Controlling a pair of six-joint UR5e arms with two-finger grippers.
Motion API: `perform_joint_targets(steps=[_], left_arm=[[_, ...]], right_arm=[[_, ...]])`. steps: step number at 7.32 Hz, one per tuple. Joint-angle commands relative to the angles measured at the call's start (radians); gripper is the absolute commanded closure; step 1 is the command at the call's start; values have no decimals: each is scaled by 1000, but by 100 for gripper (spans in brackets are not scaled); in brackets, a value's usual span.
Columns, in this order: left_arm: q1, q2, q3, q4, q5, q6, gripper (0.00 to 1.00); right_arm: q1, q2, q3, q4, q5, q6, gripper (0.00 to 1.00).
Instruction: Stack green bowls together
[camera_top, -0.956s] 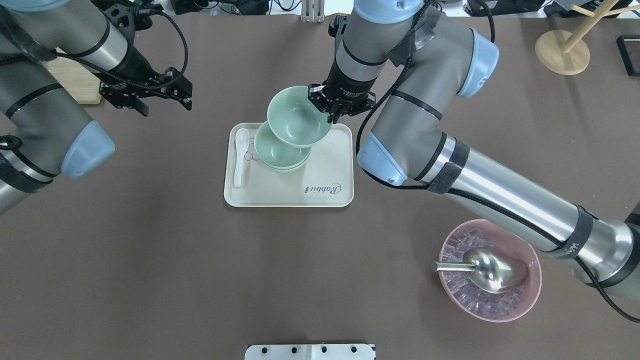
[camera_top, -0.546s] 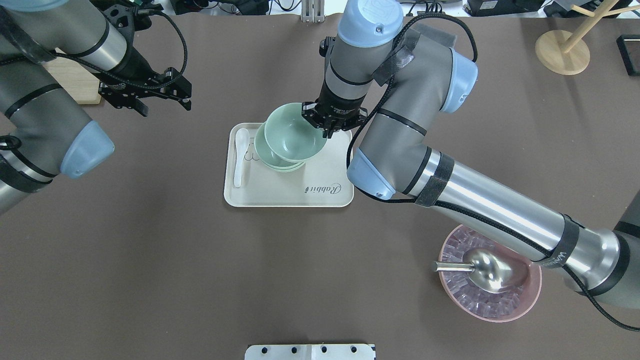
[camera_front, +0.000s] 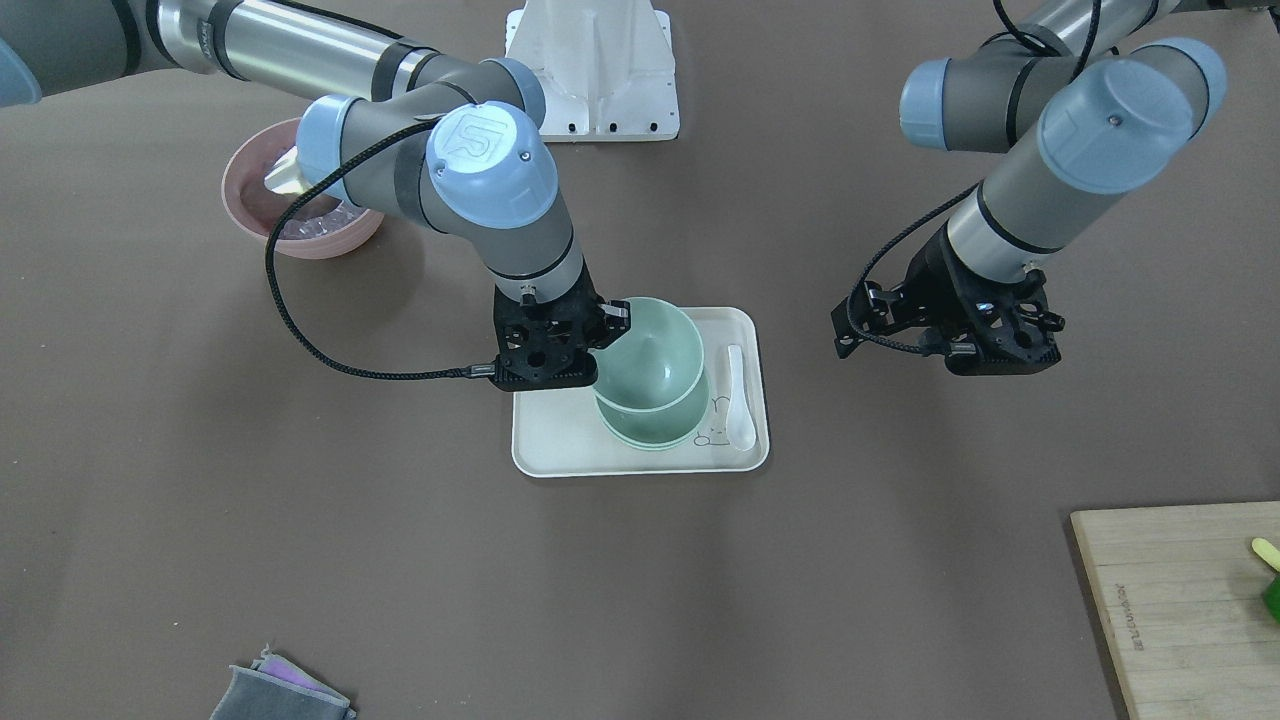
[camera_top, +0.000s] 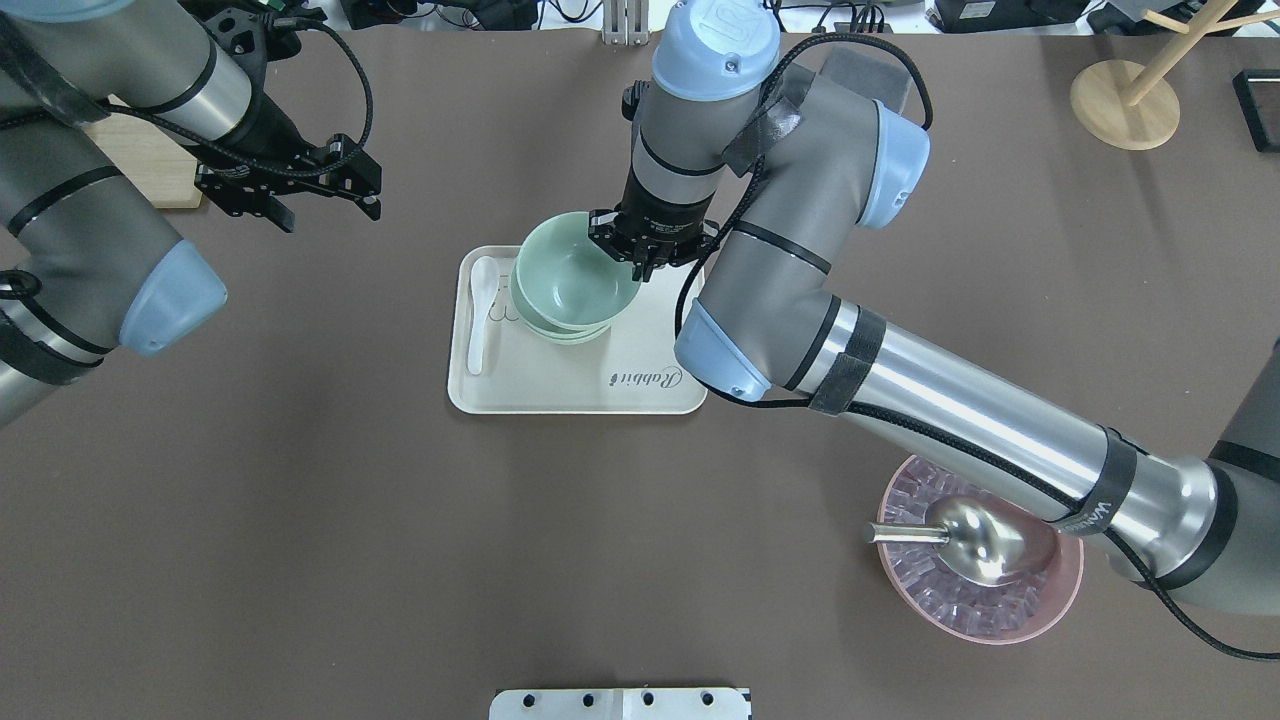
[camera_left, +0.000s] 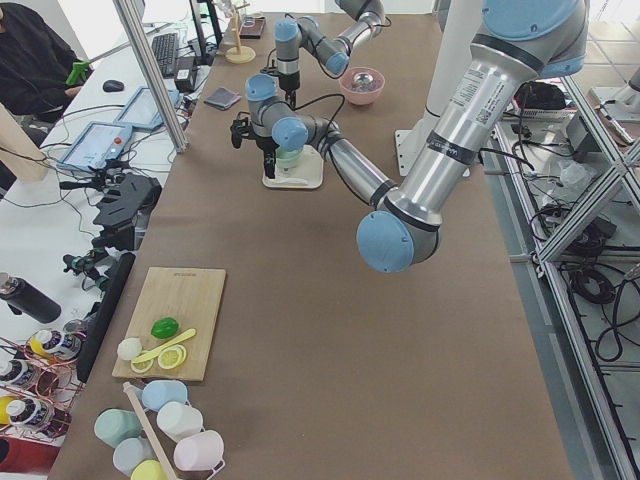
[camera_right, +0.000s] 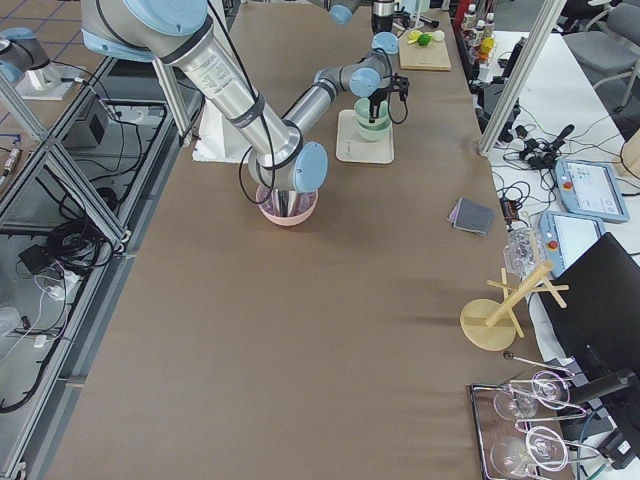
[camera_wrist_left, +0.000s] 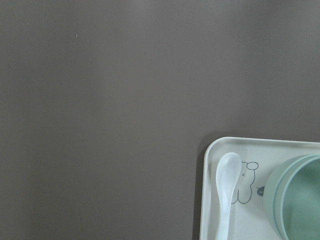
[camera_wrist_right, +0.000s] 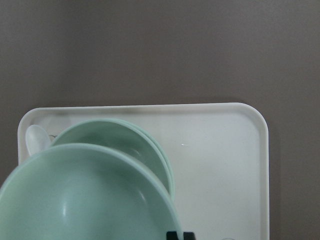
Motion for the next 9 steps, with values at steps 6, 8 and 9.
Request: perform_joint_targets(steps=[6,8,9], left_arm=[[1,0,5,0,2,0,2],[2,0,7,0,2,-2,2],[2,0,8,0,2,-2,2]], right_arm=[[-11,22,-67,63,-31,16,100],[-19,22,-73,63,-37,16,100],[-22,22,-73,65,-37,17,100]])
